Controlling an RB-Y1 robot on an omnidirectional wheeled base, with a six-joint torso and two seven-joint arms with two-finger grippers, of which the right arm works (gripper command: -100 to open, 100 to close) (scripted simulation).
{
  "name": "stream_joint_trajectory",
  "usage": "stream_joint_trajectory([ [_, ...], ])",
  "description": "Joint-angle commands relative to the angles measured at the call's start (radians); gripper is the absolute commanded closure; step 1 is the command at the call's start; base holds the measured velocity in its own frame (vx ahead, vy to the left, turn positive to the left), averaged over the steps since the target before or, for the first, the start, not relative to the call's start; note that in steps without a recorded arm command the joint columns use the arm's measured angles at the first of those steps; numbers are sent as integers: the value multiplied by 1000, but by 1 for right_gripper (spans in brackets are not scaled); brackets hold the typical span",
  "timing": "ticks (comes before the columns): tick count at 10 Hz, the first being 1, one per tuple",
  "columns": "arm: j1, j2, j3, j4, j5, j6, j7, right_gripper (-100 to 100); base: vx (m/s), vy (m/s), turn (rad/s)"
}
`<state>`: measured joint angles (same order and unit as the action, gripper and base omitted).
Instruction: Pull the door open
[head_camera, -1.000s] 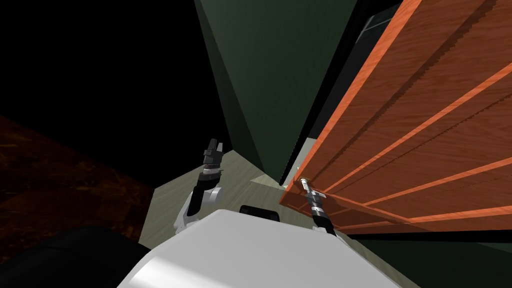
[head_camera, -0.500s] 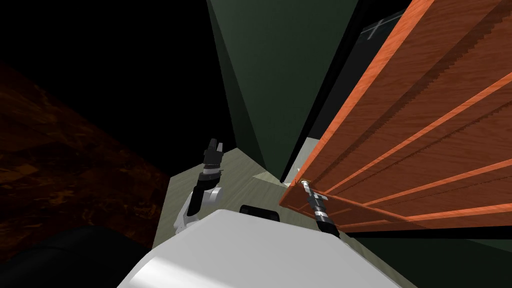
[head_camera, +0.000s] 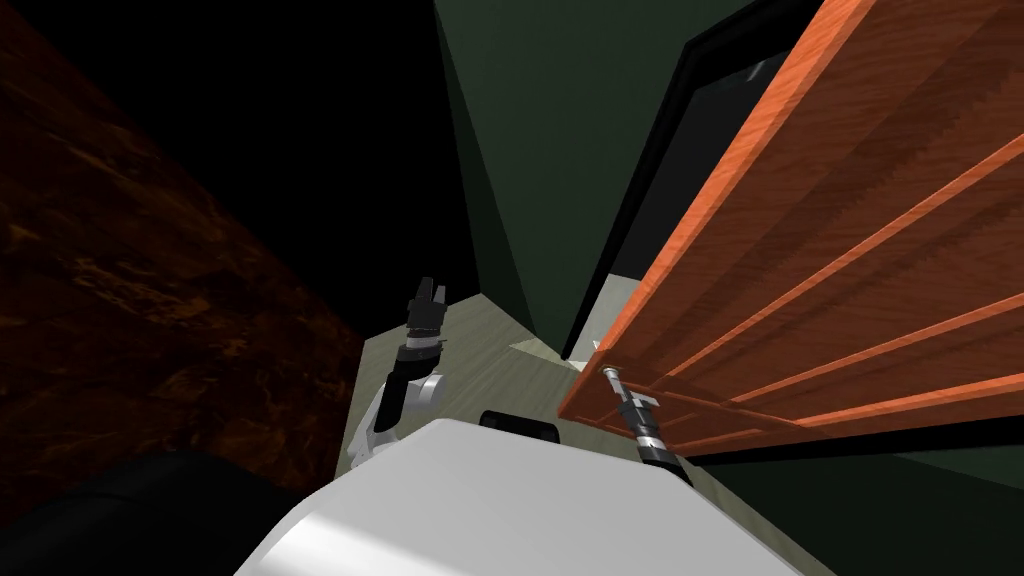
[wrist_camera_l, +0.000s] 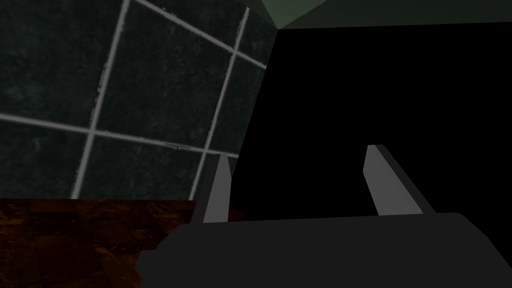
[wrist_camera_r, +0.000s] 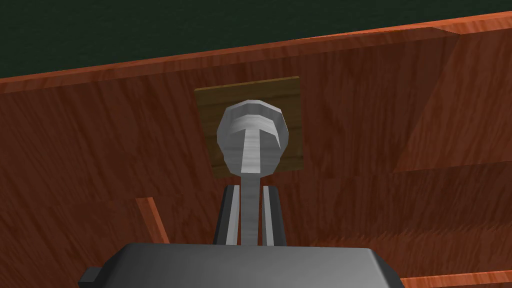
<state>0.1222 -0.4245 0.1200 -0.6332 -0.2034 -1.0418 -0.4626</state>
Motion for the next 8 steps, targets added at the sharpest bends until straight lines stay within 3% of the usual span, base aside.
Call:
stream_joint_trajectory([
  [1,16,-12,10,9,1,-31,-13,100,-171,-49,185],
  [8,74,-56,44,41,5,-142,-57,100,-195,-59,156],
])
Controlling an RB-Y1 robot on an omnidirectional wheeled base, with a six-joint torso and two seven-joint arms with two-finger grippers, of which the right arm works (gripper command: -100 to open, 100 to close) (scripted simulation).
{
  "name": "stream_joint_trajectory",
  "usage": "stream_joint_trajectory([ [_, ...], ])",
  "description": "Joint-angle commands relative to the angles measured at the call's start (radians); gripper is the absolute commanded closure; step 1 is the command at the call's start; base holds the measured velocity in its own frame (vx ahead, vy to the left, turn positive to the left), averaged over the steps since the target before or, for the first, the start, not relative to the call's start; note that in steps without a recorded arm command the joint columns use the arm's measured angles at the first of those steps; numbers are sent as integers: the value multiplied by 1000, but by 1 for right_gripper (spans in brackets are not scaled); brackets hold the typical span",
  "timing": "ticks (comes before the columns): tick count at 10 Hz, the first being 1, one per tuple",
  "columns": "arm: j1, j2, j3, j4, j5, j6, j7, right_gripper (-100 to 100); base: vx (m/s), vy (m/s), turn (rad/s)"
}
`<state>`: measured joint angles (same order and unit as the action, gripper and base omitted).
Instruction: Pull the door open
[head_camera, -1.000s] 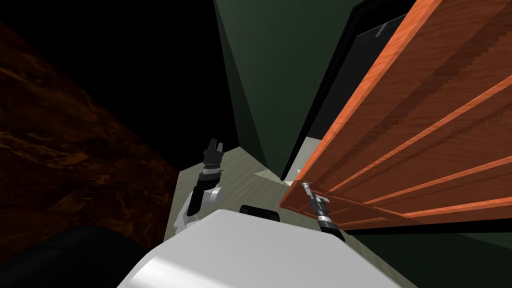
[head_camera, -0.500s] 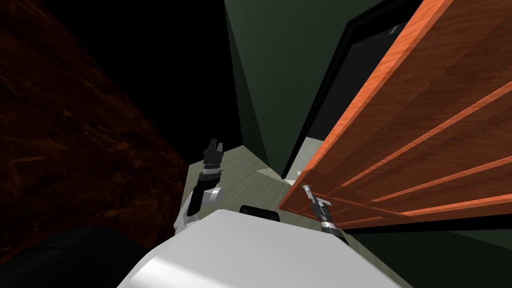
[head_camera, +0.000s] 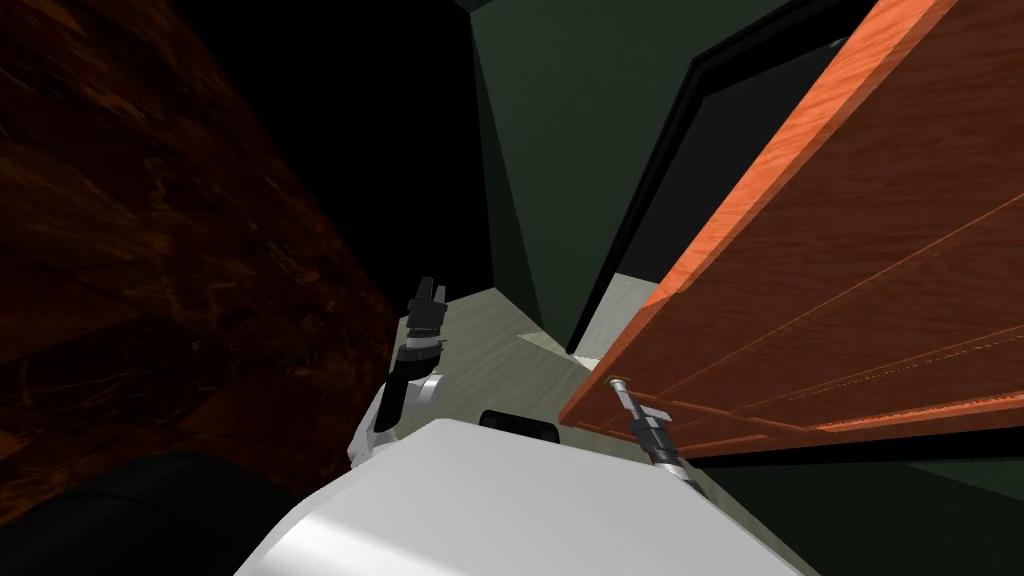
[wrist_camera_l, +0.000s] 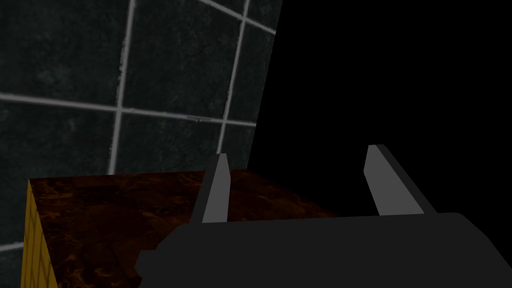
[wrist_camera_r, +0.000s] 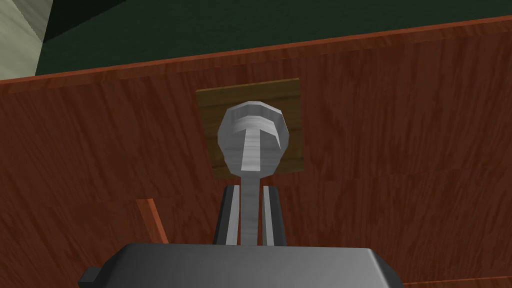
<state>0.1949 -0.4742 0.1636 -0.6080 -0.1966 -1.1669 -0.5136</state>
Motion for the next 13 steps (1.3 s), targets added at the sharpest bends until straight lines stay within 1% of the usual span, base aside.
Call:
stream_joint_trajectory([
  [1,7,-11,4,19,-1,-30,-11,100,-197,-23,109],
  [2,2,-5,4,15,1,-19,-6,100,-90,-9,15],
  [3,5,-7,8,26,1,-33,-10,100,-148,-46,144],
  [9,14,-20,21,52,-2,-75,-22,100,-209,-73,179],
  [13,19,-27,28,68,-3,-100,-29,100,-205,-60,140],
])
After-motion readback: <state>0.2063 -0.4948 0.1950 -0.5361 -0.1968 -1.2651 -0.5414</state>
